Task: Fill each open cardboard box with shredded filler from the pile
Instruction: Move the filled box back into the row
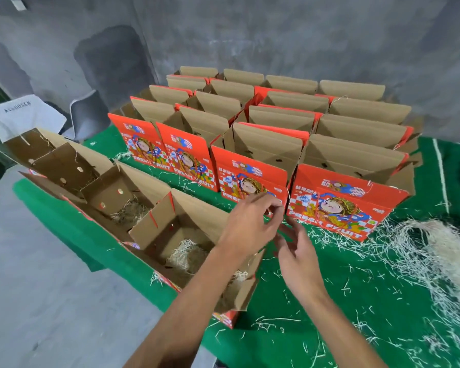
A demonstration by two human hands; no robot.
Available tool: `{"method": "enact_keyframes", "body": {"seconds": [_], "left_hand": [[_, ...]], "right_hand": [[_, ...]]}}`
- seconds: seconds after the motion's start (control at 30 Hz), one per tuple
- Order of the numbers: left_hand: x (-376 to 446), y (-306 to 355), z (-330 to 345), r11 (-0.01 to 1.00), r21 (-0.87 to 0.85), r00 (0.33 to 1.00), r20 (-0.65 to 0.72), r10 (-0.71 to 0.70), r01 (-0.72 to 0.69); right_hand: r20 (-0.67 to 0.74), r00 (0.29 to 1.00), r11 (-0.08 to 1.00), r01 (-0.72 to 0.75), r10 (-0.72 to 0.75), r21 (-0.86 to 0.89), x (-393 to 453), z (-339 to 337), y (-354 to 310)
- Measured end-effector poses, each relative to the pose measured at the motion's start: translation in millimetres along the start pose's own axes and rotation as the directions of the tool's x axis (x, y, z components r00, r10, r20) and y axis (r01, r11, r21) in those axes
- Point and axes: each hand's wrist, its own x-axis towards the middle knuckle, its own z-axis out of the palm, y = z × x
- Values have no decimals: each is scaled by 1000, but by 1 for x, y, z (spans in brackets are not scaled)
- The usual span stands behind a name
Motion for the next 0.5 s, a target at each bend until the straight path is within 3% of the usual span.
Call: {"method": "enact_keyframes", "body": {"seconds": [0.2,0.5], "left_hand": [[49,18,27,994,-52,995,-8,96,-96],[108,36,107,981,38,957,230,175,-189]], "right_hand": [[-145,986,987,57,-79,-151,36,-55,-16],[-360,920,942,27,-154,-333,86,-173,-8]]}}
